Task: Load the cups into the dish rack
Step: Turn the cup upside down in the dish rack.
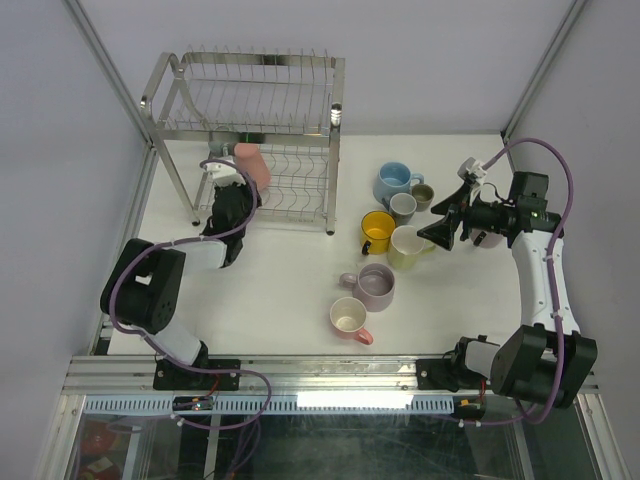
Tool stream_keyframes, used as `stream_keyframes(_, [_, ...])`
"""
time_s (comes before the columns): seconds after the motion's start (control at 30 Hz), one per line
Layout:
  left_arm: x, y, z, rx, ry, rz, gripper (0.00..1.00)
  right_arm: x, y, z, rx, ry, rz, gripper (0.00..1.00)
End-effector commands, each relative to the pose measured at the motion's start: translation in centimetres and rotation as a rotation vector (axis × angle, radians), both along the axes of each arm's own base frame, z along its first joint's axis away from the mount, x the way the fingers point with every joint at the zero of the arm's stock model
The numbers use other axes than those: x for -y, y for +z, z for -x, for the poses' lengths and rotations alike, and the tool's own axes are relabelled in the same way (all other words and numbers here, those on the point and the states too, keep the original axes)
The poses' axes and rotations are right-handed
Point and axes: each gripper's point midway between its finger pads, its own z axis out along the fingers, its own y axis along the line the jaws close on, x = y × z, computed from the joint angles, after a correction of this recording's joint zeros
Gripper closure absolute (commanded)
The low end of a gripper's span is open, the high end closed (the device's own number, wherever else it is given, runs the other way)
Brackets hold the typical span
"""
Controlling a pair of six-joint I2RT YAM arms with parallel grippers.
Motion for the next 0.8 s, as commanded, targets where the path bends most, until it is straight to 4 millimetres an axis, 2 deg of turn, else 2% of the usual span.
stream_keyframes(0.0, [0.8, 1.5, -0.8, 0.052, -0.124, 0.11, 0.77, -0.4, 1.4, 0.2, 0.068, 0.018, 0.0, 0.14])
stream_keyframes(0.07, [0.6, 1.5, -1.2, 0.054, -0.149, 0.164, 0.84, -0.4, 1.4, 0.1, 0.068, 0.017, 0.002, 0.14])
stream_keyframes(0.13, [0.5, 1.3, -1.8, 0.051, -0.164, 0.181, 0.84, -0.4, 1.4, 0.1, 0.069, 0.018, 0.004, 0.14])
stream_keyframes(0.5, [1.7, 0.9, -5.1, 0.044, -0.239, 0.222, 0.84, -0.4, 1.3, 0.2, 0.069, 0.017, 0.007, 0.13])
stream_keyframes(0.77, [1.3, 0.6, -7.3, 0.044, -0.202, 0.235, 0.78, -0.5, 1.3, 0.2, 0.069, 0.019, 0.007, 0.14])
